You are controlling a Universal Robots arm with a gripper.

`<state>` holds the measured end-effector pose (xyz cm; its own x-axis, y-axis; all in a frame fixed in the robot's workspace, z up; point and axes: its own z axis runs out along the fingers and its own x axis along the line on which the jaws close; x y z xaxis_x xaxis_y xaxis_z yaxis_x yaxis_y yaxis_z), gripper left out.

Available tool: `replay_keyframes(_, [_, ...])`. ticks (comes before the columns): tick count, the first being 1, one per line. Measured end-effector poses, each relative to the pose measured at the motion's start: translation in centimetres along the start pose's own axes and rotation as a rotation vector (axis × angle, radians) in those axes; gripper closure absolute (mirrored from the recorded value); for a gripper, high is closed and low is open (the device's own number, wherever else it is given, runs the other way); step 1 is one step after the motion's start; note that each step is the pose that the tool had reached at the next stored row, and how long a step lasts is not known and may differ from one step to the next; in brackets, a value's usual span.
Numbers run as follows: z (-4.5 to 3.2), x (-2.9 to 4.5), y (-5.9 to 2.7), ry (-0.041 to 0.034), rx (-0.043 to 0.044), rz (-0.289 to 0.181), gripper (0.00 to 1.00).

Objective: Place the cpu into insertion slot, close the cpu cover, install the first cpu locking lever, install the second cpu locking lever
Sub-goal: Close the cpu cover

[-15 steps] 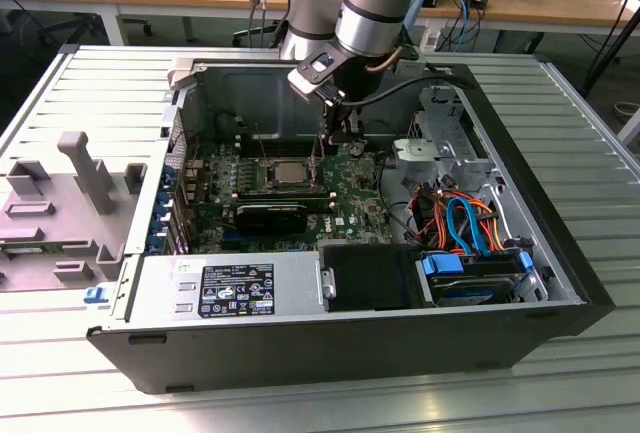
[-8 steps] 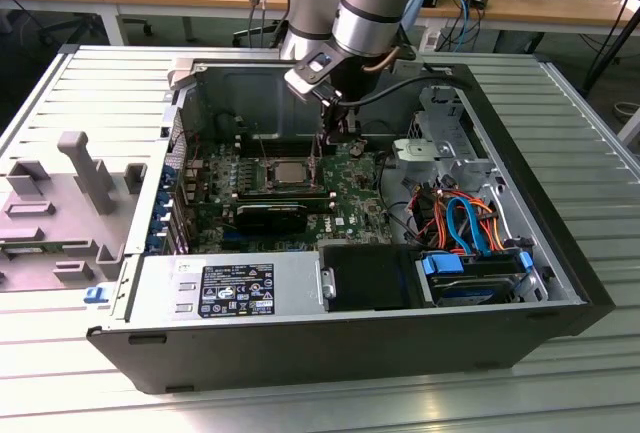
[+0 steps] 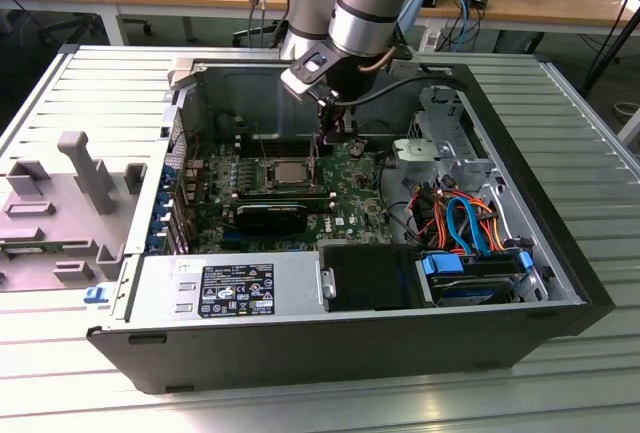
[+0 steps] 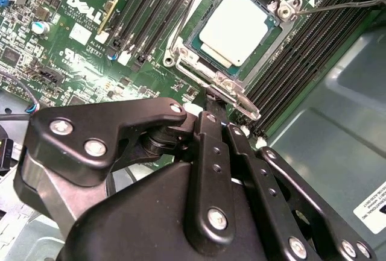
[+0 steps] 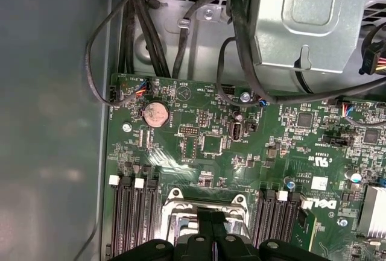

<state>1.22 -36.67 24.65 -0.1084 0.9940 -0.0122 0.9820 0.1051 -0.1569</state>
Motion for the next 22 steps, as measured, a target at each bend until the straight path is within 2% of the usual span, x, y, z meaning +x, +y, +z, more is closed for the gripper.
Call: replay_keyframes(22, [0.19,0.11,-0.99,0.0000,0.0000,0.000,0.89])
